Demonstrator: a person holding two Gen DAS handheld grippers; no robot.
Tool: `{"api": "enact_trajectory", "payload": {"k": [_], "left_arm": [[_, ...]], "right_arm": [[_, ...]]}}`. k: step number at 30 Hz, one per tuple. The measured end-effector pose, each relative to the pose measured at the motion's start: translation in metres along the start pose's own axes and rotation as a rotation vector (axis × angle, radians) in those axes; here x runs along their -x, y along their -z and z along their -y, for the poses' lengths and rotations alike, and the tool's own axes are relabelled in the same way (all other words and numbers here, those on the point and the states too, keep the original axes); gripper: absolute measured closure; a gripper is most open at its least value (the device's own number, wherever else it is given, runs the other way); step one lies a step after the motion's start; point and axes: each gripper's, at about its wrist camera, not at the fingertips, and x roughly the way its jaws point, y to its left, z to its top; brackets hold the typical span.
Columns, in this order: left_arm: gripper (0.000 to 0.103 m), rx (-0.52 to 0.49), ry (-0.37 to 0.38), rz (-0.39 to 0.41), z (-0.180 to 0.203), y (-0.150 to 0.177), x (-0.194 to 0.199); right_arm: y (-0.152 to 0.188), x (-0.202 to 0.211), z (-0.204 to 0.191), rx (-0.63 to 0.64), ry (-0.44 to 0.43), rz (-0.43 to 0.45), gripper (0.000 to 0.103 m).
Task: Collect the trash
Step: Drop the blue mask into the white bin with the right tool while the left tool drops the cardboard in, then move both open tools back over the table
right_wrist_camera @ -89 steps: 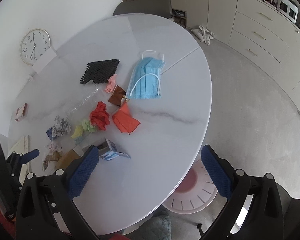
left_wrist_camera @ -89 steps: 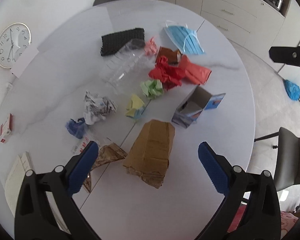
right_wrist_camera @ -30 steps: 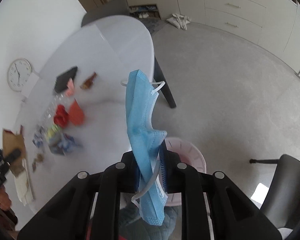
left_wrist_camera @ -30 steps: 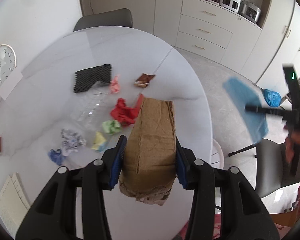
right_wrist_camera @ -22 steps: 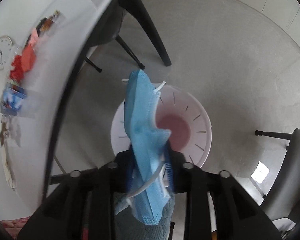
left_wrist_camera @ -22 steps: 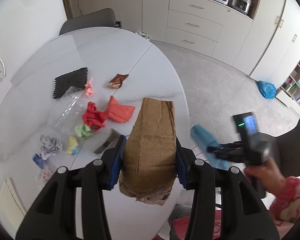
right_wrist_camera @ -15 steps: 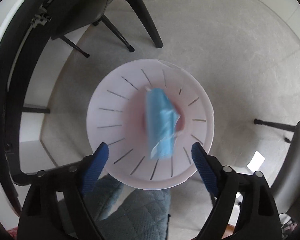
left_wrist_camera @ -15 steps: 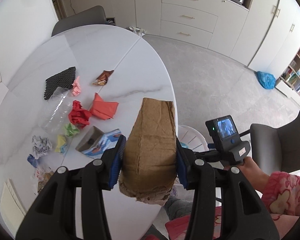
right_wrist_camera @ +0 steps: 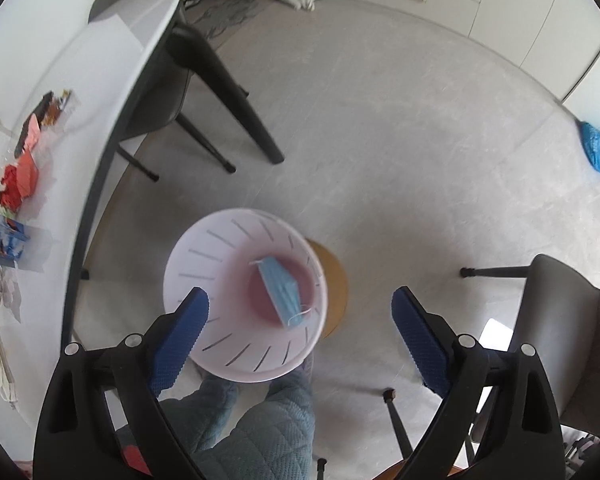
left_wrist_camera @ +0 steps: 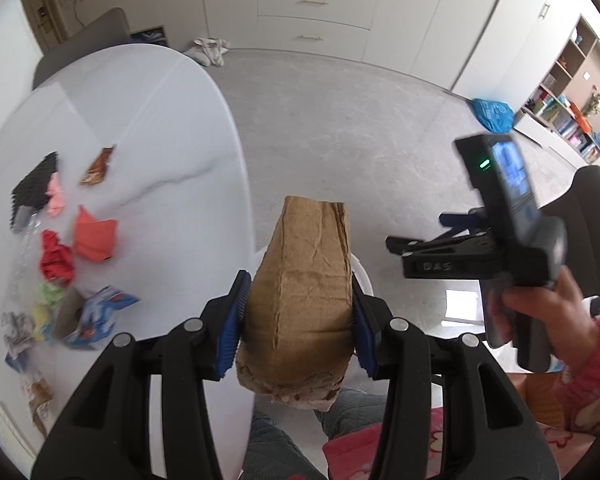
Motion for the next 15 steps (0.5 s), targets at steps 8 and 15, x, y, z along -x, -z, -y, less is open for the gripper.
{"api": "enact_trajectory", "payload": {"k": [8,15], "left_arm": [[0.023,-0.014,-0.011,-0.049,0.012,-0.006,-0.037],[0.017,0.081,-0.034,0.031,-0.019,-0.010,0.010]], "right_arm": [[-0.007,0.039,0.011,0.001,0.012,0.066,0.008],[-0.017,0.079,-0.009,0.044,-0.015,0.132,0.008]]}}
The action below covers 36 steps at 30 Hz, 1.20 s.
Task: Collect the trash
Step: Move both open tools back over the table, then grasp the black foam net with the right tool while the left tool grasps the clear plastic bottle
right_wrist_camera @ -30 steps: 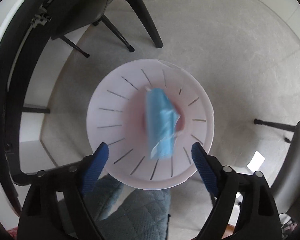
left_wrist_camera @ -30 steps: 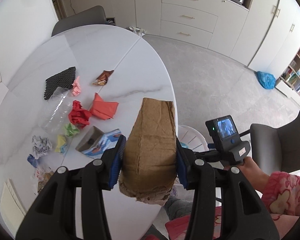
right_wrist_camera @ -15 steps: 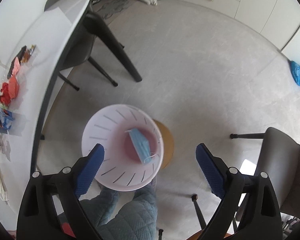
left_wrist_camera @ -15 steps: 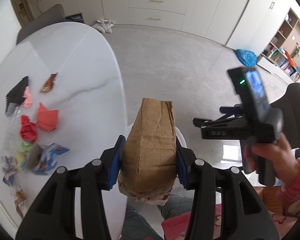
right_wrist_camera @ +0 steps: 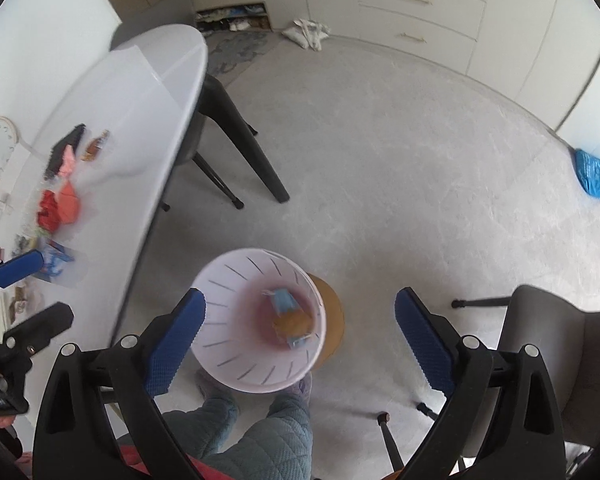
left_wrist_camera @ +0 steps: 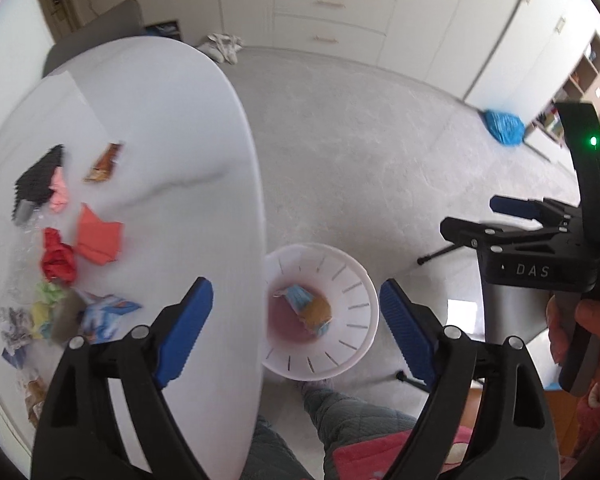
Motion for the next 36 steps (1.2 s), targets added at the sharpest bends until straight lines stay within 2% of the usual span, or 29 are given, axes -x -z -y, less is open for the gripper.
{"api": "enact_trajectory", "payload": {"k": [1,3,5,9,15,22,26,29,32,36], "left_arm": [[0.012,0.023,-0.013,0.033,-0.009,-0.001,0.014],[0.011,0.063,-0.029,0.091,-0.026,-0.001,0.038],[0.010,0.104,-0.048,0.135,-0.045,0.002,0.061],[0.008,0.190,-0.125,0.200,-0.088,0.015,0.098],[0.008,0.305,-0.235,0.228,-0.155,0.042,0.126],[0.008,0.403,-0.300,0.213,-0.218,0.078,0.137],[0.008,0.407,-0.314,0.186,-0.247,0.088,0.133],[0.008,0.359,-0.312,0.162,-0.262,0.084,0.120],[0.008,0.280,-0.294,0.139,-0.273,0.068,0.097],[0.008,0.200,-0.235,0.098,-0.286,0.042,0.057]], "right_arm": [[-0.005,0.009,-0.008,0.018,-0.008,0.020,0.008],[-0.013,0.027,-0.024,0.059,-0.024,0.060,0.007],[-0.021,0.045,-0.045,0.109,-0.037,0.107,0.002],[-0.038,0.070,-0.090,0.197,-0.083,0.177,0.002],[-0.061,0.073,-0.166,0.303,-0.153,0.212,0.002],[-0.085,0.037,-0.259,0.414,-0.234,0.180,0.002],[-0.098,0.013,-0.307,0.489,-0.283,0.146,0.002],[-0.115,-0.008,-0.339,0.558,-0.309,0.116,0.002],[-0.137,-0.030,-0.368,0.642,-0.306,0.089,0.002],[-0.172,-0.067,-0.398,0.744,-0.310,0.047,0.002]]}}
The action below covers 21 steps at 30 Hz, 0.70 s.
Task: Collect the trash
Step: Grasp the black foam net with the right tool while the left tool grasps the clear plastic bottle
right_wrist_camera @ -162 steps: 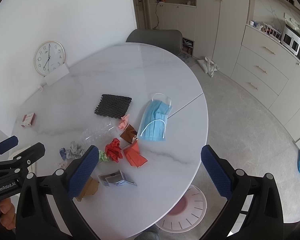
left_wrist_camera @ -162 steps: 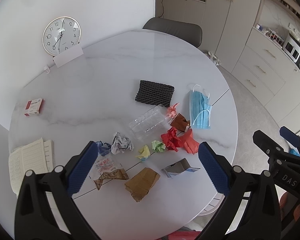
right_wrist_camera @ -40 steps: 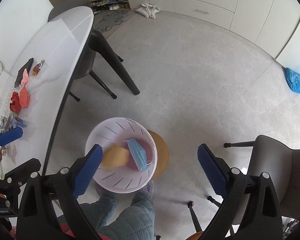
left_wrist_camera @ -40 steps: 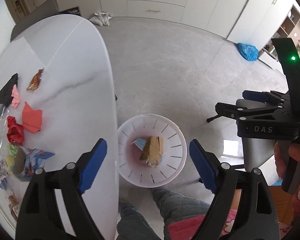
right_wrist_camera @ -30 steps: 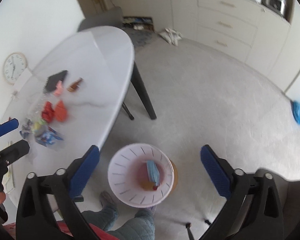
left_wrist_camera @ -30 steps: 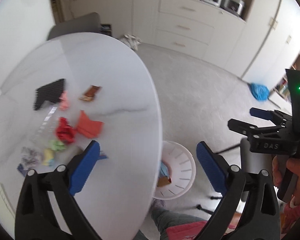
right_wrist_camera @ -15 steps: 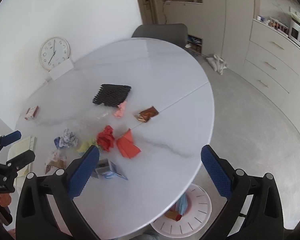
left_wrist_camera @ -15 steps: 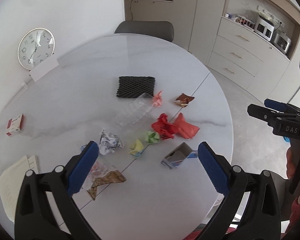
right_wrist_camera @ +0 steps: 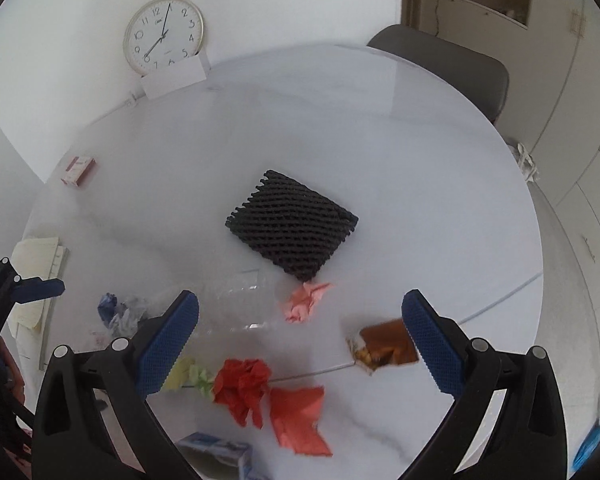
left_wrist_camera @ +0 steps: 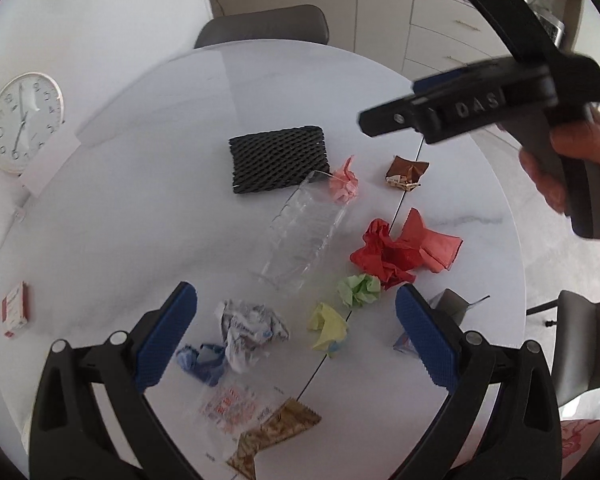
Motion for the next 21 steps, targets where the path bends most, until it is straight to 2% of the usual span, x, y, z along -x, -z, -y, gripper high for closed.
{"api": "enact_trajectory", "payload": {"k": [7,11,14,16,17,18,20,21], "left_arm": [[0.008,-0.159,0.050,-0.066,0.001,-0.035,-0.070],[0.008,-0.183,0.071,-0.092,-0.008,-0.043,-0.086],[0.008,-0.159,0.104,-0.104,-0.014,-0.044,-0.090],[0.008,-0.148,0.118,-0.106,-0.015,-0.043,-0.092],[0.008,-0.145,0.123,-0.109,-0.016,-0.043,-0.093],[0.008,-0.147,0.126,-0.110,-0.016,-0.043,-0.094],[0.008,-0.159,0.126,-0.113,-0.014,-0.043,-0.097],[0.008,-0.168,0.125,-0.114,-0.013,-0.043,-0.098]], "right_arm": [[-0.054,-0.085,0.027,0.182,-0.047,-0.122,0.003],[-0.073,-0.126,0.039,0.229,-0.087,-0.191,0.014],[-0.075,-0.146,0.039,0.252,-0.132,-0.244,0.028],[-0.073,-0.154,0.033,0.282,-0.152,-0.279,0.046],[-0.072,-0.156,0.029,0.301,-0.156,-0.292,0.051],[-0.071,-0.158,0.027,0.315,-0.156,-0.302,0.062],[-0.070,-0.158,0.024,0.325,-0.160,-0.307,0.067],[-0.070,-0.156,0.025,0.320,-0.168,-0.304,0.077]]}}
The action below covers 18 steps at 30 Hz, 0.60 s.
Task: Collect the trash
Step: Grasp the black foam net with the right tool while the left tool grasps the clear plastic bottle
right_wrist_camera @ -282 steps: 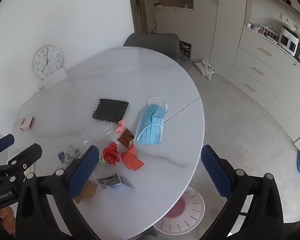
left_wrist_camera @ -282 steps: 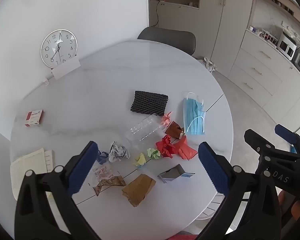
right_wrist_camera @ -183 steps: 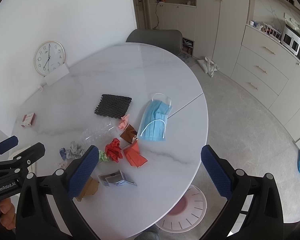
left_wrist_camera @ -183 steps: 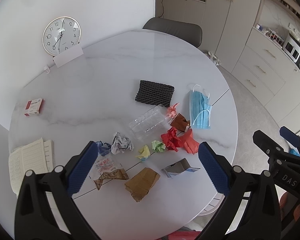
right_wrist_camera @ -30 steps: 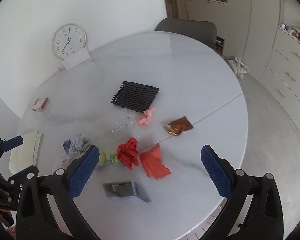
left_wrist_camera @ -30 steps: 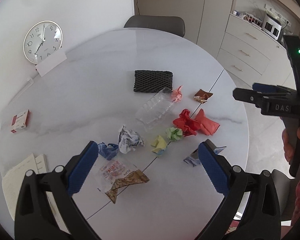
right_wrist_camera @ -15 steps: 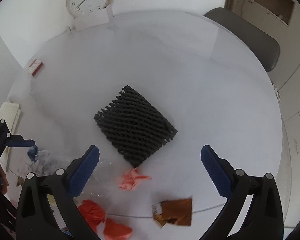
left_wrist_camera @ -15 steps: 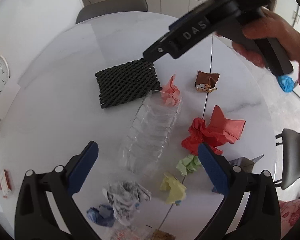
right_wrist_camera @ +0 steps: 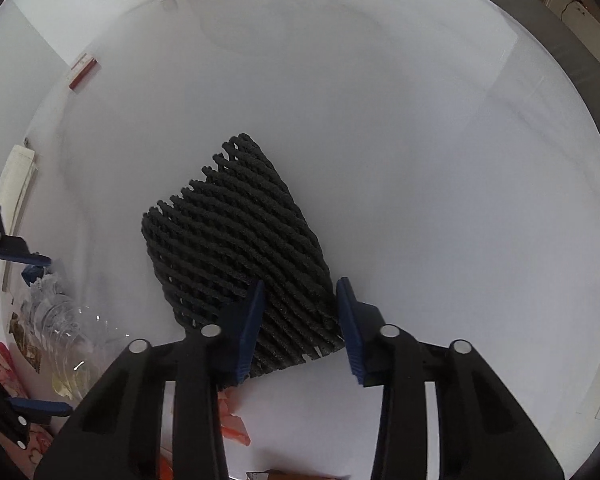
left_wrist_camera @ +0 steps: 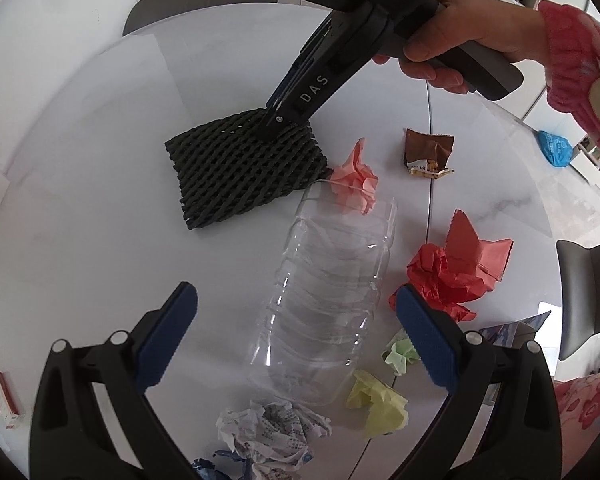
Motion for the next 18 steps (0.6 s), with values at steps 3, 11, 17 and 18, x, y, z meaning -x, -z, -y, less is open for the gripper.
{"api": "enact_trajectory", "payload": {"k": [3,11,17,18], "left_arm": [[0.008,-0.018,0.007,-0.004,0.001,-0.003,-0.004],[0.042,-0.028,0.025,-0.045,-0.003,-0.007,-0.023],[0.043,0.017,0.037,-0.024,-0.010,-0.006,-0.015],[0.043,0.027,0.031,-0.017,-0.012,-0.005,-0.010]], "right_arm": [[0.001,0.007,0.008,-0.039,-0.027,0.017,0.088],[0.017,0.044,0.022,-0.135,-0.019,0.121,0.089],[0.049,0.113,0.037,-0.255,0.034,0.293,0.089],[0.058,0.124,0.038,-0.277,0.039,0.322,0.089]]}}
